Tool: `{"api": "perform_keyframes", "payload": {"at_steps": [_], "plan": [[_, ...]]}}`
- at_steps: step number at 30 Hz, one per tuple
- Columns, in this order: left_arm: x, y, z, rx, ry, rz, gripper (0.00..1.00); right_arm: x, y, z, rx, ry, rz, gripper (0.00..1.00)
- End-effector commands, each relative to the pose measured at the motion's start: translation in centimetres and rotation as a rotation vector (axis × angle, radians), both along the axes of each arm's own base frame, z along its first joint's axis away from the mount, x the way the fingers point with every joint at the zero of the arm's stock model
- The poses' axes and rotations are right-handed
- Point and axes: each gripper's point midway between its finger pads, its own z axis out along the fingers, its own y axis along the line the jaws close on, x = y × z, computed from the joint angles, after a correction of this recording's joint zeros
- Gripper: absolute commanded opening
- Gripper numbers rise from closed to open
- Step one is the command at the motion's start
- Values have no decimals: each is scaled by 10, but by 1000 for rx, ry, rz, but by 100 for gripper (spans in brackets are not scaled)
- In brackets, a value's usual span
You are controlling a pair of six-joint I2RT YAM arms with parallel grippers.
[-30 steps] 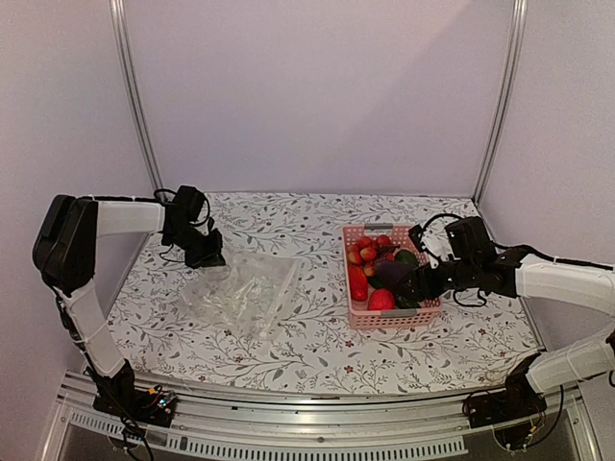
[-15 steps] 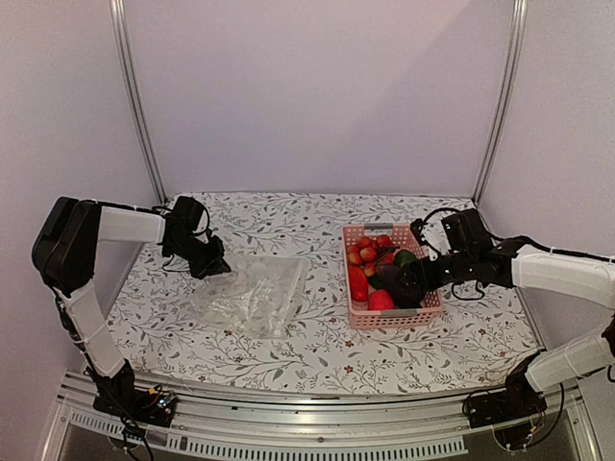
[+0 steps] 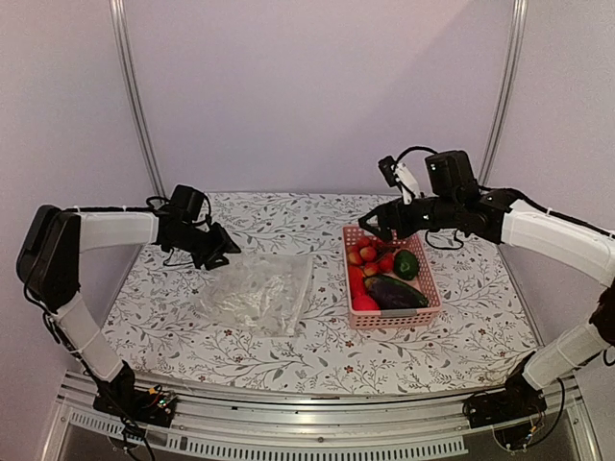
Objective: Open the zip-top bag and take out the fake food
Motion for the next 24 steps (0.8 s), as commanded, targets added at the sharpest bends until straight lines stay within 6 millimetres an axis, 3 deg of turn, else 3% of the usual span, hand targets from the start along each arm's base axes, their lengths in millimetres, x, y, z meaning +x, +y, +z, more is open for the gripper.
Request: {"api": "perform_keyframes", "payload": {"at_steps": [1,4,7,13,14,18,24], "plan": [[-9,12,29,73,-52,-4,50,-19,60,-1,11,49,192,81],[-20,21,45,115,-79,-15,58,-32,103,-2,20,77,301,80],[-35,15,50,83,-85,-73,58,-46,142,4,33,79,399,80],[-76,-18,33,18,-36,-218,57,-72,207,-34,-5,137,557,79],[-83,-21,25,12,-14,-229,56,-77,214,-38,-7,143,584,79],[-101,-27,-1,-4,41,-231,55,-85,233,-88,-65,203,648,78],[-112,-18,-34,16,105,-185,55,-87,236,-155,-127,316,648,76]]}}
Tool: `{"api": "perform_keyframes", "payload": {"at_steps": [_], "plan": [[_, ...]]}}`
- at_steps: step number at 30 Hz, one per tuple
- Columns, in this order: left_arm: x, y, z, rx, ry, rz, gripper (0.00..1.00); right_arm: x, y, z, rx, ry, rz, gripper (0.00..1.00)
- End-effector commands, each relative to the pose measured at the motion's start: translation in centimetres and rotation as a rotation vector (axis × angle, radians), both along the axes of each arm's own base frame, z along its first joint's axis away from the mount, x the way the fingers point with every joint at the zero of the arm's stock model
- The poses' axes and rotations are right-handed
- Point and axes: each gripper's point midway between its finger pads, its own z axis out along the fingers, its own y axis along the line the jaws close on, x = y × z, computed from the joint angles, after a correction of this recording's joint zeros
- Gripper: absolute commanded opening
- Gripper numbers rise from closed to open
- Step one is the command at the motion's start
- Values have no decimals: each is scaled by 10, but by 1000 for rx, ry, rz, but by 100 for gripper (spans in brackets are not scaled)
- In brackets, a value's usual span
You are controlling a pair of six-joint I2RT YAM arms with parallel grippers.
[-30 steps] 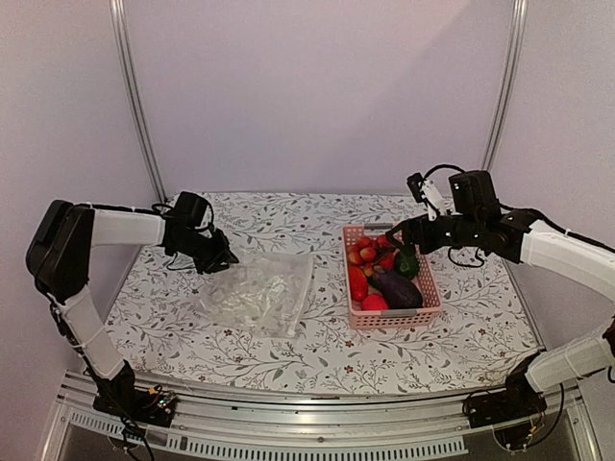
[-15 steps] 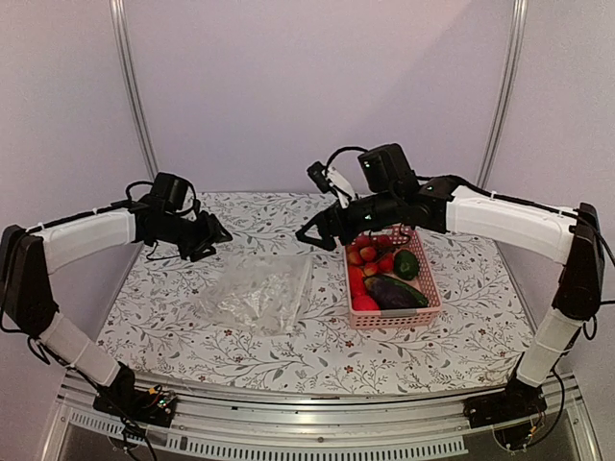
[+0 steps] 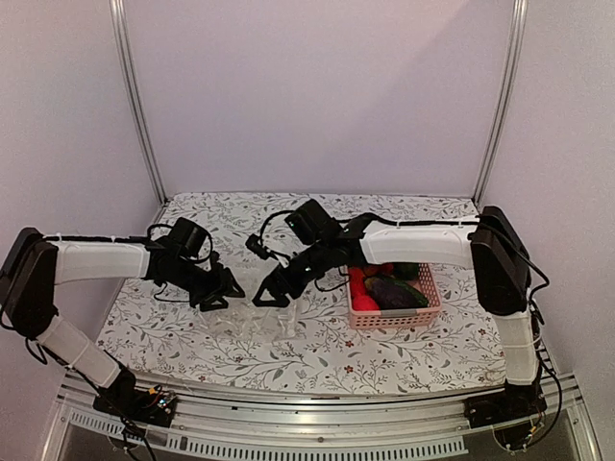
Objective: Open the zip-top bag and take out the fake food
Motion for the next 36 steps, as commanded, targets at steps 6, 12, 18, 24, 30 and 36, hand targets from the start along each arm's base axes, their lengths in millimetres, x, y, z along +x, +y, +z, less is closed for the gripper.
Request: {"api": "perform_keyframes", "payload": {"at_steps": [6,12,18,24,30,36], "plan": [[-6,1,-33,7,53,16,55,-17,-11,-92,-173,96,37,75],[-15,13,-46,62,89,28,57,-28,-33,-130,-303,69,33,74],[-29,45,-56,135,133,82,69,-33,-58,-154,-403,71,6,74],[2,25,-15,68,-17,-5,81,-38,-59,-143,-377,84,11,77],[37,14,28,69,-133,-37,95,-20,-35,-59,-218,-24,-8,88],[70,0,85,63,-265,-61,100,8,-26,20,-99,-106,-59,99]]}}
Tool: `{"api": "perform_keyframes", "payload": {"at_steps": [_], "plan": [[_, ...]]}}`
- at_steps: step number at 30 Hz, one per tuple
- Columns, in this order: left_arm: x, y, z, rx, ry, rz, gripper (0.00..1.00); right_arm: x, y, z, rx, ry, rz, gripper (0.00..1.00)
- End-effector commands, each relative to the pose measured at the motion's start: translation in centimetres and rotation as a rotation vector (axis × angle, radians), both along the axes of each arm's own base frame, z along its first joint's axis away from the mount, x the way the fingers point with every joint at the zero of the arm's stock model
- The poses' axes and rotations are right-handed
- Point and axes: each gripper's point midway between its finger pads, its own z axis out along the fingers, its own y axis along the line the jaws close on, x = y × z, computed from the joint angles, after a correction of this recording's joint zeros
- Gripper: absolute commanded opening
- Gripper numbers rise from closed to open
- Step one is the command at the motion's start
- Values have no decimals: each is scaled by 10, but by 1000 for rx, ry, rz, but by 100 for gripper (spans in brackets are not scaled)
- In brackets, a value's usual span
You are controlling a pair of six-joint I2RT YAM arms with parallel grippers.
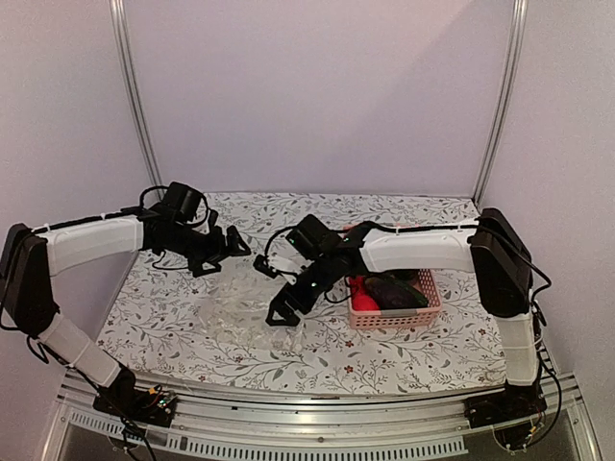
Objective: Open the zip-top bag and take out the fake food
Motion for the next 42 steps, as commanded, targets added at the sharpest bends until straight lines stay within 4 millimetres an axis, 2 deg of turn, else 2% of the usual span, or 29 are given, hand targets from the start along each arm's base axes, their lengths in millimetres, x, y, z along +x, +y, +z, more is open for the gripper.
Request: {"api": "perform_keyframes", "payload": {"at_steps": [1,4,6,9,13,16,17,18,20,22,23,25,28,34,37,42], "plan": [[20,-5,38,36,-96,-37,100,27,3,93,140,-99,-53,99],[36,-8,71,48,-184,-40,100,44,-11,126,198,-107,-96,99],[46,-8,91,65,-239,-45,100,56,-27,153,240,-125,-133,99],[59,-4,114,111,-311,-37,100,76,-55,175,279,-138,-194,99],[70,4,135,163,-378,-3,100,97,-107,206,349,-153,-304,99],[73,14,139,214,-409,46,100,109,-151,205,381,-156,-392,99],[73,19,137,236,-411,63,99,109,-169,214,405,-171,-422,99],[71,23,135,249,-412,79,100,111,-183,210,407,-170,-450,99],[67,30,129,262,-412,113,100,112,-217,215,426,-194,-519,99],[62,37,121,261,-417,140,100,111,-244,208,427,-202,-579,99],[59,38,117,257,-422,144,100,110,-256,195,414,-190,-612,99],[53,41,104,258,-416,152,100,104,-279,193,428,-200,-664,99],[47,47,83,275,-383,167,100,97,-302,177,430,-181,-731,99],[37,59,47,317,-336,192,100,90,-326,144,431,-145,-796,99],[34,62,40,323,-332,200,100,90,-335,134,441,-124,-822,99],[31,68,37,351,-335,212,100,89,-337,127,444,-117,-829,99]]}}
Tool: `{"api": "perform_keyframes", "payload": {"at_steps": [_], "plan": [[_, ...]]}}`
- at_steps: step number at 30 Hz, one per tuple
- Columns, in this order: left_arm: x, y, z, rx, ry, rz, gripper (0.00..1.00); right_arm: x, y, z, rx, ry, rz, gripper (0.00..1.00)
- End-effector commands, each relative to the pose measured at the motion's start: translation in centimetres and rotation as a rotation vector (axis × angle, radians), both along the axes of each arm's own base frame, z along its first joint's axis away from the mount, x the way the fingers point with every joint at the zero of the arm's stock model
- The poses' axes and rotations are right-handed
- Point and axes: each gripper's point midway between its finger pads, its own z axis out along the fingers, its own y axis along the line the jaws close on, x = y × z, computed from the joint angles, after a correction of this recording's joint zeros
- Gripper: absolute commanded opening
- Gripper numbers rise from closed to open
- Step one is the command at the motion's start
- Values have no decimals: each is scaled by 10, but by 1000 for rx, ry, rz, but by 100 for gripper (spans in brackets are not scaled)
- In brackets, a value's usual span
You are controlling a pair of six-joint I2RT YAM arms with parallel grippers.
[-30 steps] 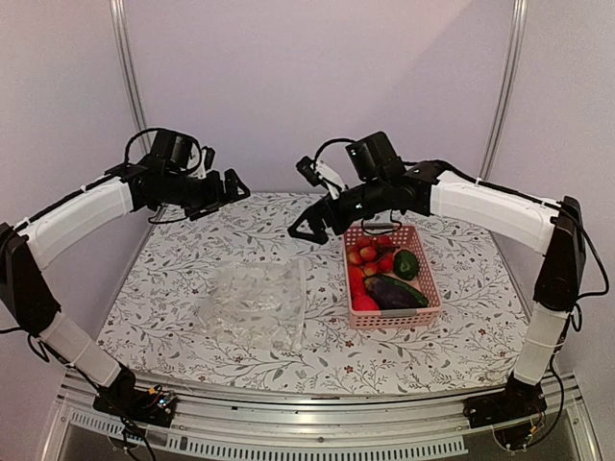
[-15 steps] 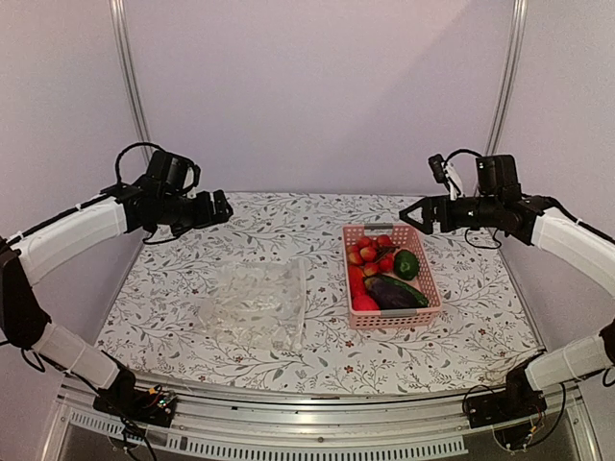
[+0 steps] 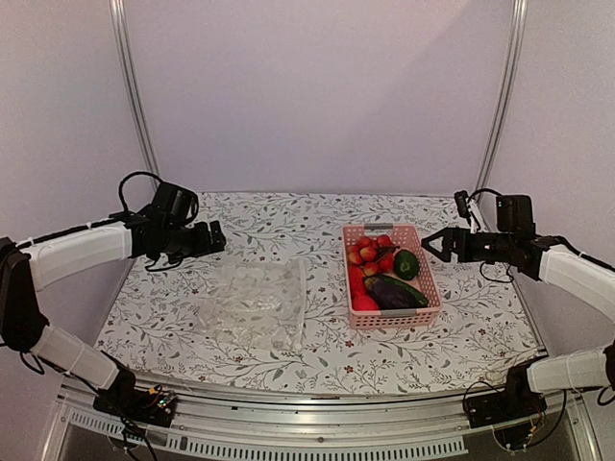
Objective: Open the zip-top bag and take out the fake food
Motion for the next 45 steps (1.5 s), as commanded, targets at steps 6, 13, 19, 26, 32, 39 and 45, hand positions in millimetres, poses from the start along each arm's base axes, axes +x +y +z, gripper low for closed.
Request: {"api": "perform_keyframes", "payload": {"at_steps": [6,13,19,26,32,39,45], "plan": [[-9,10,27,1,-124,4,100,-7,-10,9,30,-71,-18,99],[-37,57,57,33,-298,148,100,-23,-32,14,-30,-164,-107,99],[-56,114,64,174,-462,371,100,-12,-93,30,-140,-304,-425,99],[-41,130,64,451,-531,327,100,17,-156,9,-131,-338,-676,99],[-54,172,48,488,-701,422,100,28,-174,-19,-210,-387,-670,99],[-51,177,27,451,-785,328,100,43,-165,-35,-175,-428,-572,99],[-18,175,32,461,-829,276,100,61,-177,-24,-231,-515,-601,99]]}}
